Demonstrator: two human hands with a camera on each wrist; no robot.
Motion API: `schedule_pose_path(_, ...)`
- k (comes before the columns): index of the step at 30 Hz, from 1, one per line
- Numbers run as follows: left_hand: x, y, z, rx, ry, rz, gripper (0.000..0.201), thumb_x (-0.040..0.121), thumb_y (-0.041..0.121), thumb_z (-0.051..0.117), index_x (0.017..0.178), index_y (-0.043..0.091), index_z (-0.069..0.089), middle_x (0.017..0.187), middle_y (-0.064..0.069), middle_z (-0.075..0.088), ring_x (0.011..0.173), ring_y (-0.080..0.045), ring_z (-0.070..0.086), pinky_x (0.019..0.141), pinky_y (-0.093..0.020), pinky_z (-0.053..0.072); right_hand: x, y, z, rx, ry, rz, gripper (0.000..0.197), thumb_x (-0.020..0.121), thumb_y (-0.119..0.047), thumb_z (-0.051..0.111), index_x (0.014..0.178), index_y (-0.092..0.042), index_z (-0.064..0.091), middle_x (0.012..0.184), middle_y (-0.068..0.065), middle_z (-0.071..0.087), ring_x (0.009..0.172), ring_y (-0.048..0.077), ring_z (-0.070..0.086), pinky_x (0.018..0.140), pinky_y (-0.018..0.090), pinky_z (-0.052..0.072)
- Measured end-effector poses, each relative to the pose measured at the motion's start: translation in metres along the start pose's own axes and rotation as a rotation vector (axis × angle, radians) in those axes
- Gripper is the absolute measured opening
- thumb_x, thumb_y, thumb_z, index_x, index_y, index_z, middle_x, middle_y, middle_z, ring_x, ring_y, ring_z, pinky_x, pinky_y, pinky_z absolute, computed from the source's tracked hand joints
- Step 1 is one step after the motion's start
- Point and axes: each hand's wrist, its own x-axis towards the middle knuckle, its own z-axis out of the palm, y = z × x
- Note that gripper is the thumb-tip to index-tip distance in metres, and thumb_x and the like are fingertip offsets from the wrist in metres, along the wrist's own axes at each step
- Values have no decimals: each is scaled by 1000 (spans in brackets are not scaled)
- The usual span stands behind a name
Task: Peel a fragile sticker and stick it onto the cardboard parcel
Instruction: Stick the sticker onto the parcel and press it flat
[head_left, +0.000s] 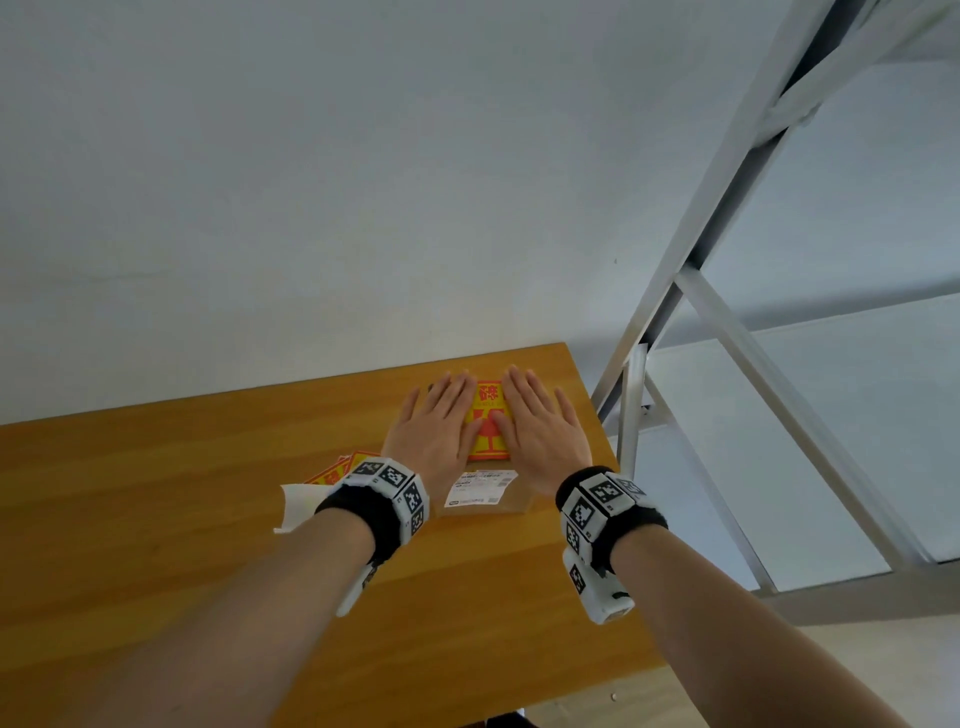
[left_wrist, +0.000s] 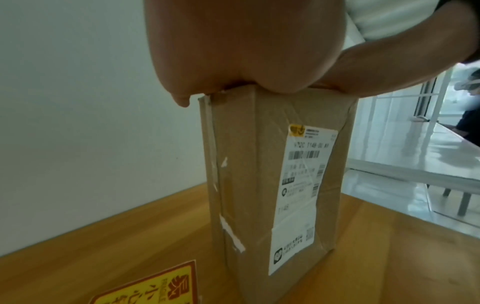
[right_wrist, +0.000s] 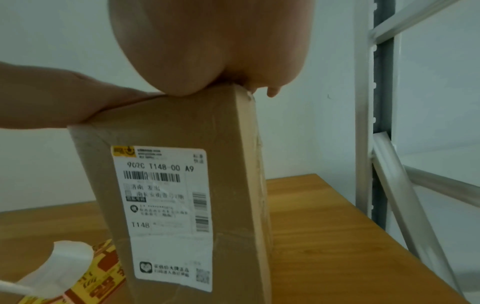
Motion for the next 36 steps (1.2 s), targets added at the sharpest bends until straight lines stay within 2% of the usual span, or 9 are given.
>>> schedule_pose_path(5,1,2,2,-5,19,-9,60,97,47,1,151,22,-7,162,6,-8,149,-12,-8,123,-41,0,-1,1,0,-11,22,-10,59,99,-45,7,151,-19,-3,161,-4,-5,148,12,-9,119,37,-7)
schedule_pose_path(8,-3,4,2,4,57,10,63,90,49,-11,147,23,-15,162,5,-10,149,-12,-10,123,-39,-3,0,-3,-1,-24,71,-63,59,98,-42,5,151,-18,2,161,-3,-1,148,12,-6,118,36,-9)
schedule_pose_path(11,-7,7,4,17,83,21,74,83,48,-20,150,20,-9,162,4,-7,150,-12,-8,123,-37,-2,0,-9,4,-81,80,-143,66,92,-45,-7,151,-18,4,161,-2,3,149,13,-2,121,37,-4)
schedule_pose_path(13,-5,7,7,23,86,16,69,89,48,-12,152,19,-5,162,3,-4,150,-13,-6,124,-37,0,1,-10,7,-93,80,-152,69,90,-47,-10,151,-17,6,161,-1,5,149,14,1,122,39,1)
schedule_pose_path(17,-2,7,11,28,76,14,66,91,42,-6,152,18,-2,163,2,-2,150,-13,-4,124,-38,3,2,-7,11,-107,96,-135,64,92,-41,-2,151,-17,8,161,0,10,149,15,6,122,41,6)
schedule_pose_path(23,-1,6,14,18,79,-3,67,93,40,-4,152,11,3,163,-6,1,150,-16,0,124,-37,6,0,-18,12,-98,103,-79,61,95,-39,0,151,-17,6,161,-1,7,149,15,3,122,41,1)
schedule_pose_path(30,1,6,15,-24,92,1,72,88,41,-6,152,14,8,163,-3,7,150,-16,4,124,-36,5,-1,-17,10,-70,64,-70,55,99,-39,6,151,-20,0,161,-4,-1,149,14,-4,122,39,-3)
schedule_pose_path(33,1,7,7,-125,106,-17,77,84,44,-5,151,14,19,160,-2,20,149,-17,13,123,-34,9,2,-15,2,28,60,-50,55,100,-39,10,151,-19,10,161,-3,8,149,14,4,122,37,2)
schedule_pose_path(36,4,14,3,-163,172,-57,69,90,44,2,145,13,31,151,-3,34,144,-21,25,120,-38,16,8,-11,-2,46,75,-9,55,100,-38,11,151,-18,13,161,-1,12,149,16,6,122,37,3)
